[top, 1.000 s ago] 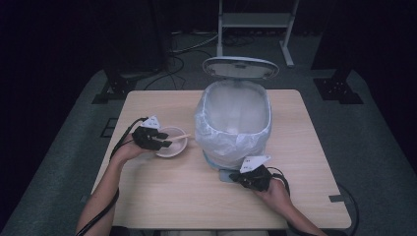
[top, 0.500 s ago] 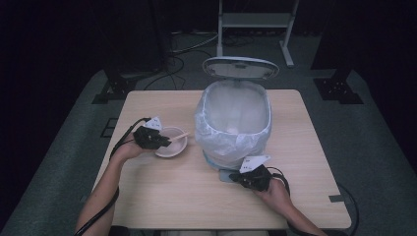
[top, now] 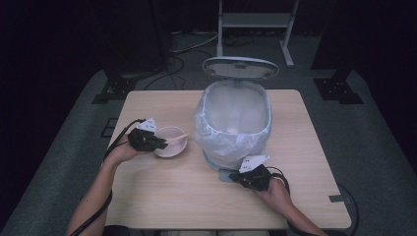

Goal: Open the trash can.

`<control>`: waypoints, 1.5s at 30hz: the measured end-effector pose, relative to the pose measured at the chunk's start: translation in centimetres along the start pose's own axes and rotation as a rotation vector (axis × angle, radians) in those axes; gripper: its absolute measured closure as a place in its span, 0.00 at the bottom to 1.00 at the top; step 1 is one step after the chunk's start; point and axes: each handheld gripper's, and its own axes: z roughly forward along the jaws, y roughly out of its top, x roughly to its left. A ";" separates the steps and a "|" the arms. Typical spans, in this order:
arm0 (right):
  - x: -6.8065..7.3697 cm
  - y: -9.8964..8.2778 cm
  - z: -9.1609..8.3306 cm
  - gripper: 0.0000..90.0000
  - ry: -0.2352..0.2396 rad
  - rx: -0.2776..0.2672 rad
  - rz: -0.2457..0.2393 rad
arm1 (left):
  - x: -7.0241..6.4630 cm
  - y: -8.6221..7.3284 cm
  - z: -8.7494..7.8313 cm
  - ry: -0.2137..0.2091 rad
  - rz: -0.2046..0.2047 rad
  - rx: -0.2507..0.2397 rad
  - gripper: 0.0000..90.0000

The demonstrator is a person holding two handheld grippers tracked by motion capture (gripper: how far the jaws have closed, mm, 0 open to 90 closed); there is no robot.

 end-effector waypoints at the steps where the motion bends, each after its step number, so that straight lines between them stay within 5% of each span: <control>1: 0.0 0.0 0.0 1.00 0.000 0.000 0.000 | 0.0 0.0 0.0 0.000 0.000 0.000 0.88; 26: -0.1 0.1 0.0 1.00 0.006 0.007 -0.033 | -1.1 2.4 -6.7 -0.016 0.010 -0.041 0.88; 36: 0.1 0.1 0.0 1.00 0.007 0.007 -0.012 | -1.6 3.2 -9.8 -0.001 0.028 -0.028 0.89; 45: 0.1 0.1 0.0 1.00 0.008 0.007 -0.008 | -2.3 4.0 -12.8 -0.029 0.035 -0.055 0.88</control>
